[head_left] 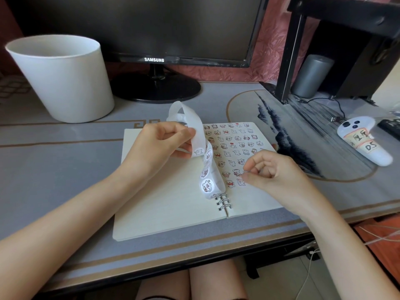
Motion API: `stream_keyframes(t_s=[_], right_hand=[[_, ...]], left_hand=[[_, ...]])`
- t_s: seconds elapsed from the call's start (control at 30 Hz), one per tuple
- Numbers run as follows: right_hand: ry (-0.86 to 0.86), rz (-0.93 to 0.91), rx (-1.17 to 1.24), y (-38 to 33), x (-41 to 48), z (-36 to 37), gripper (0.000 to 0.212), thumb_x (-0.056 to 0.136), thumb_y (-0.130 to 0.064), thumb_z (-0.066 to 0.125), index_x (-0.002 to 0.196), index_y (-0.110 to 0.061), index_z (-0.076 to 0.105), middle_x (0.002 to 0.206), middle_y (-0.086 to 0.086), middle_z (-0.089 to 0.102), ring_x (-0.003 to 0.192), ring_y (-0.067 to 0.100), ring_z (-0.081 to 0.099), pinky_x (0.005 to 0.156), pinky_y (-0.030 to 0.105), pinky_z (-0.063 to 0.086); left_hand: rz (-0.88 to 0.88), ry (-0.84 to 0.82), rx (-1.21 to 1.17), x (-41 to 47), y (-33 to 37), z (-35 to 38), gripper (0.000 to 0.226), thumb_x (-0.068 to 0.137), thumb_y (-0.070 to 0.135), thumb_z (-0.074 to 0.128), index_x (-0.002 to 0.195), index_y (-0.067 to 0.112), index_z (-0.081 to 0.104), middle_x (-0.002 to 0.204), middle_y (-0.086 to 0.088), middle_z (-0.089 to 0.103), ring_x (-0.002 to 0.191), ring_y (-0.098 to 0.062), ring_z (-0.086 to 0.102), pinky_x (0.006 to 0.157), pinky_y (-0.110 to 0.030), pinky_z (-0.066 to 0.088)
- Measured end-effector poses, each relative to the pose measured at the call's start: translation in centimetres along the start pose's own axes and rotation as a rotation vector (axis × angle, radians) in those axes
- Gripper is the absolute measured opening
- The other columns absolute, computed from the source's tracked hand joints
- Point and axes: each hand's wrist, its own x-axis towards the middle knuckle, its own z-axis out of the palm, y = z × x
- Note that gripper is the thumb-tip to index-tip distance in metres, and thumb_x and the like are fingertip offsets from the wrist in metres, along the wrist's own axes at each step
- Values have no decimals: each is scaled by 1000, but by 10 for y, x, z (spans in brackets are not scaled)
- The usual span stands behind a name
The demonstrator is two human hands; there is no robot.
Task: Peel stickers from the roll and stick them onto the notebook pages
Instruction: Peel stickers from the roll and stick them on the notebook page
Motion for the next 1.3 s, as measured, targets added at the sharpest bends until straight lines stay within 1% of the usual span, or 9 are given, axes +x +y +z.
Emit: stream_keyframes(t_s=[0.23,0.47,0.6,0.73,0.8,0.9,1.0,1.1,1.3], right_hand=[[-9,20,76,1,0,0,18,70,-20,82,77,-23,66,69,-7,59,56,4,48,67,25,43],[-38,21,24,0,3,-4,15,79,-10,73,82,-21,65,73,-2,58,64,11,50,66,23,44],[-31,33,46,-7,4,-10,2,86,-16,67,86,-19,66,74,-4,64,52,7,50,62,23,44],[31,-73,83,-23,9,-9,4,88,-20,64,86,-17,67,79,-2,68,56,3,52,57,11,43],[41,-153,107,-33,14,-5,4,87,-22,66,87,-19,67,86,-2,70,68,3,57,63,13,44],[39,-277,89,-44,26,9,11,82,-22,72,92,-20,67,92,-6,70,86,10,61,80,30,48],[10,-339,97,-53,34,26,16,79,-19,75,93,-20,67,90,-13,69,83,5,58,73,16,42],[125,-369,19,-57,39,26,16,77,-23,76,90,-26,67,85,-36,59,74,-7,47,70,9,33],[3,-407,143,-64,41,32,16,74,-7,77,85,-13,67,78,-8,67,70,-3,55,60,6,37]], left_hand=[[2,5,0,0,1,1,20,90,15,60,75,4,69,77,-13,70,68,-14,66,72,-29,59],[15,7,0,0,1,0,21,91,15,60,78,1,69,79,-16,69,69,-15,65,72,-30,59],[18,4,-9,-1,1,0,21,91,16,59,80,0,69,78,-15,68,68,-15,65,71,-29,58],[36,4,-18,-2,4,1,23,91,15,59,84,-5,68,78,-14,68,68,-14,64,70,-28,59],[49,8,-26,-3,5,1,24,92,15,58,86,-7,67,82,-18,68,69,-16,64,70,-29,59],[69,15,-28,-4,7,1,24,93,14,55,87,-7,65,83,-18,66,69,-16,64,69,-31,59],[89,23,-30,-4,9,0,25,95,13,52,88,-8,63,78,-11,68,68,-16,64,67,-30,59],[99,29,-39,-5,11,-1,26,96,14,51,91,-9,63,80,-13,70,70,-18,66,67,-30,59],[111,67,-69,-4,12,-1,26,96,14,51,92,-11,60,84,-22,68,71,-22,66,67,-32,59]])
